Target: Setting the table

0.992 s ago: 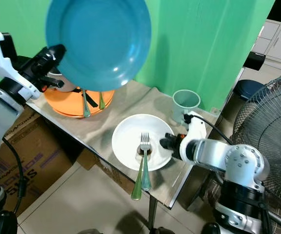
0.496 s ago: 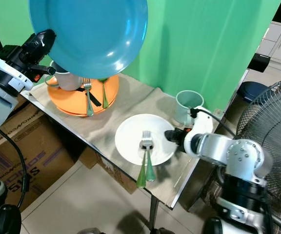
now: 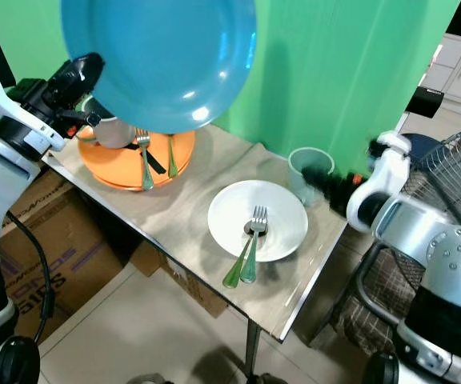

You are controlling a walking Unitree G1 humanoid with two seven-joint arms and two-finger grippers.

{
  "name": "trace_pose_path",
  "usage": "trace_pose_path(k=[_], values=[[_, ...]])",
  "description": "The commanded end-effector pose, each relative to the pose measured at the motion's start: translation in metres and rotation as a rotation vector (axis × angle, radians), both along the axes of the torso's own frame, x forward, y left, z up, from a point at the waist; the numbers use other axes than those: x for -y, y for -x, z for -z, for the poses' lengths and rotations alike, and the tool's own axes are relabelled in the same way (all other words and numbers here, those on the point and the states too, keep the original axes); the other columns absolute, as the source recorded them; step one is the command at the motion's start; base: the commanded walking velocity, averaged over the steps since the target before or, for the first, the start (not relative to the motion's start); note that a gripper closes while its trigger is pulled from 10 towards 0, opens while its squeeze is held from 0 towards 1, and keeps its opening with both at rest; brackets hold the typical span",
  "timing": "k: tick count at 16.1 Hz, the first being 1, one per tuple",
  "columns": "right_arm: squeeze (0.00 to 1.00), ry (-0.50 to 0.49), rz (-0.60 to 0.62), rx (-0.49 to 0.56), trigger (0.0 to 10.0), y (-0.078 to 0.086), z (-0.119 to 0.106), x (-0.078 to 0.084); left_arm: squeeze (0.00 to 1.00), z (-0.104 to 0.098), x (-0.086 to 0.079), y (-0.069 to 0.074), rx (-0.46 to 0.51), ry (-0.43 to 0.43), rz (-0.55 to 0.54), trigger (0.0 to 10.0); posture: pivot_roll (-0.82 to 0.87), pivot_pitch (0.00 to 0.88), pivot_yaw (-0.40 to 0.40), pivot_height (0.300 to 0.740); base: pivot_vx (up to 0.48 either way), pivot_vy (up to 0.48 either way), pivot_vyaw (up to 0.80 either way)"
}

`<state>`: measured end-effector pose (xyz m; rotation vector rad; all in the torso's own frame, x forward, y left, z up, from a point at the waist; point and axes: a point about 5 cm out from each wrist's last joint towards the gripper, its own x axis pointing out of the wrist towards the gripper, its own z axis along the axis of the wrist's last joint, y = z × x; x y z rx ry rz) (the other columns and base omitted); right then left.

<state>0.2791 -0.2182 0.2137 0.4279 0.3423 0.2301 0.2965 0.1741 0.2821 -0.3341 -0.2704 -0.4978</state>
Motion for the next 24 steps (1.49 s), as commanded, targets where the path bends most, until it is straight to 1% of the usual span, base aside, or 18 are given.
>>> trace_pose_path(k=[1,2,4,6,8,9,10,12,14,16,17,18,19,20,21,22,23,24], values=[[0.93,0.070,0.031,0.148,10.0,0.002,-0.014,0.000,0.00,-0.004,0.003,0.003,0.013,0.044,0.073,0.0,-0.05,0.000,0.065,0.740,0.000,0.000,0.00],[0.97,0.051,0.047,0.243,10.0,0.003,-0.022,0.001,0.00,0.000,0.004,0.007,-0.009,0.099,0.130,0.0,-0.06,0.000,0.070,0.740,0.000,0.000,0.00],[1.00,-0.032,0.037,0.313,10.0,0.005,-0.028,-0.001,0.00,0.005,0.002,0.011,-0.033,0.173,0.167,0.0,-0.06,0.000,0.072,0.740,0.000,0.000,0.00],[1.00,-0.178,-0.012,0.435,10.0,0.007,-0.037,-0.009,0.00,0.014,-0.003,0.022,-0.063,0.319,0.255,0.0,-0.05,0.000,0.072,0.740,0.000,0.000,0.00],[1.00,-0.284,-0.080,0.528,10.0,0.010,-0.039,-0.020,0.00,0.034,0.000,0.033,-0.140,0.312,0.342,0.0,-0.04,0.000,0.067,0.740,0.000,0.000,0.00],[0.00,-0.299,-0.107,0.552,10.0,0.011,-0.040,-0.024,0.00,0.040,0.001,0.035,-0.174,0.307,0.356,0.0,-0.04,0.000,0.067,0.740,0.000,0.000,0.00],[0.00,-0.300,-0.119,0.557,10.0,0.011,-0.040,-0.026,0.00,0.042,0.001,0.036,-0.183,0.310,0.360,0.0,-0.04,0.000,0.067,0.740,0.000,0.000,0.00],[0.00,-0.280,-0.031,0.544,10.0,0.007,-0.033,-0.021,0.00,0.045,0.001,0.037,-0.212,0.295,0.317,0.0,-0.03,0.000,0.069,0.740,0.000,0.000,0.00],[0.00,-0.234,0.081,0.564,10.0,0.011,-0.034,-0.012,0.00,0.037,0.005,0.046,-0.161,0.277,0.323,0.0,-0.05,0.000,0.077,0.740,0.000,0.000,0.00],[0.00,-0.164,0.180,0.591,10.0,0.017,-0.038,-0.006,0.00,0.029,0.012,0.051,-0.107,0.196,0.280,0.0,-0.06,0.000,0.085,0.740,0.000,0.000,0.00],[0.00,-0.127,0.276,0.577,10.0,0.023,-0.038,0.000,0.00,0.022,0.023,0.053,-0.063,0.113,0.243,0.0,-0.07,0.000,0.086,0.740,0.000,0.000,0.00],[0.00,-0.004,0.324,0.568,10.0,0.031,-0.039,-0.003,0.00,0.015,0.035,0.052,0.017,-0.020,0.182,0.0,-0.08,0.000,0.089,0.740,0.000,0.000,0.00],[0.00,0.077,0.308,0.571,10.0,0.035,-0.040,-0.013,0.00,0.011,0.037,0.048,0.058,-0.078,0.126,0.0,-0.08,0.000,0.089,0.740,0.000,0.000,0.00],[0.00,0.138,0.281,0.551,10.0,0.036,-0.038,-0.022,0.00,0.007,0.035,0.043,0.098,-0.076,0.060,3.8,-0.09,0.000,0.089,0.740,0.000,0.000,0.00],[0.00,0.148,0.275,0.546,10.0,0.036,-0.037,-0.025,0.00,0.006,0.033,0.041,0.104,-0.073,0.026,4.8,-0.09,0.000,0.089,0.740,0.000,0.000,0.00],[0.00,0.151,0.276,0.567,10.0,0.035,-0.039,-0.032,0.00,0.003,0.029,0.038,0.132,-0.087,-0.039,8.4,-0.09,0.000,0.085,0.740,0.000,0.000,-0.77],[0.00,0.159,0.280,0.600,10.0,0.036,-0.044,-0.037,0.00,0.000,0.028,0.038,0.151,-0.066,-0.090,10.0,-0.08,0.000,0.076,0.740,0.000,0.000,-0.77],[0.00,0.189,0.286,0.628,10.0,0.036,-0.048,-0.039,0.00,-0.004,0.028,0.039,0.195,-0.092,-0.125,10.0,-0.08,0.000,0.070,0.740,0.000,0.000,-0.78]])
